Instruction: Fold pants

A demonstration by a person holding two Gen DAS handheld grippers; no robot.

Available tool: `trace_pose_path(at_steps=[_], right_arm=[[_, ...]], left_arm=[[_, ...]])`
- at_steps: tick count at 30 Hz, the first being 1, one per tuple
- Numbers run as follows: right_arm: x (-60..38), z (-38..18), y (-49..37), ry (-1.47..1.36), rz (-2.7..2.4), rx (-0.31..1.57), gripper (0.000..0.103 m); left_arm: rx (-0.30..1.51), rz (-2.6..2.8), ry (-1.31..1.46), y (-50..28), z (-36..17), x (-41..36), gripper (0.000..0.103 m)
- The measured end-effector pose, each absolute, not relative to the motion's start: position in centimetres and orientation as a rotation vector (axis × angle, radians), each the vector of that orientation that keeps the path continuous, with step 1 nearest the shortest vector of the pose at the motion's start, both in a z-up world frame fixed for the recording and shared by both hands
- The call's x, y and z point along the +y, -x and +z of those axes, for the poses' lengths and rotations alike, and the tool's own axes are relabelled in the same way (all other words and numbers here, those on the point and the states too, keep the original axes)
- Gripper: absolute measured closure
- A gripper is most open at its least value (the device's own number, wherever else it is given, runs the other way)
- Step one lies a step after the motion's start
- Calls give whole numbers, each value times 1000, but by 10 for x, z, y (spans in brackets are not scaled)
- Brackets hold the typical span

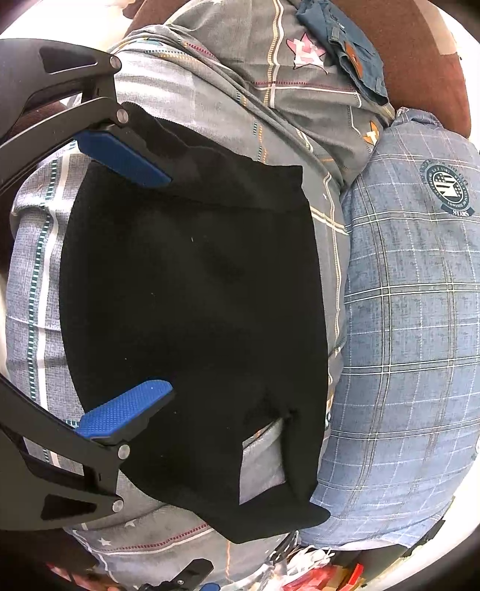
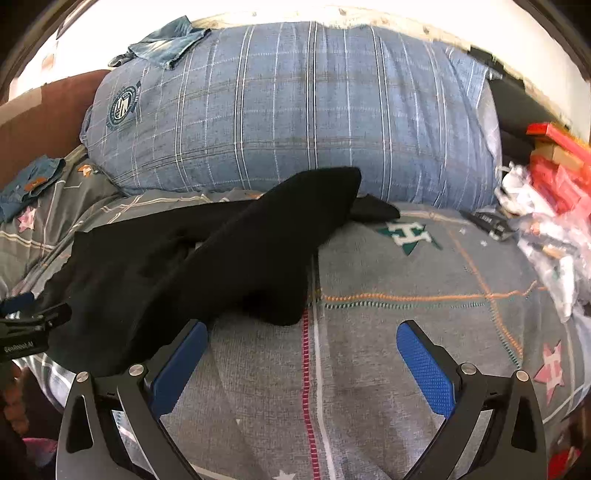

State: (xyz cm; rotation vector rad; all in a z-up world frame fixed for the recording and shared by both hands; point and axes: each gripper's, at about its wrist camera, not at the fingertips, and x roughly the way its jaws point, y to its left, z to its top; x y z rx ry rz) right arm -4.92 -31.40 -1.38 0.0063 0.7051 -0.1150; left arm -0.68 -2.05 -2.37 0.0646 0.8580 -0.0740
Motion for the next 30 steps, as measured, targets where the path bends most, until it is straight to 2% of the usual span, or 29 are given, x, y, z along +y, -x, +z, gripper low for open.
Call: trace_pose_path(at_steps=[5,13,18,25,27,28,29,30], right_arm=[[-340,2,26,-77,-122,726,0],[-372,36,-53,-220,-123,745,0],[-366,31,-87,-287,-124,790,0],[-362,7,-118,-233,-180,878,2],[-366,3,-119,-201,-182,892,14],[-368,0,-117,-191,-170,900,32],[-372,-2,-116,-194,-142,912,58],[-378,-5,-113,-212,-104,924,74]], left_arm=[[953,-110,-9,4,-20,-8,0],[1104,-140,249,18,-37,25,0],[1111,-118,271,15,-40,19,0],[1175,-164,352,2,-53,4,0],[1179,-154,351,-6,-57,-2,0],[1175,-148,351,-8,-58,-2,1],[1167,-139,355,-11,-58,-1,9],[1160,-125,356,-14,-58,0,14]])
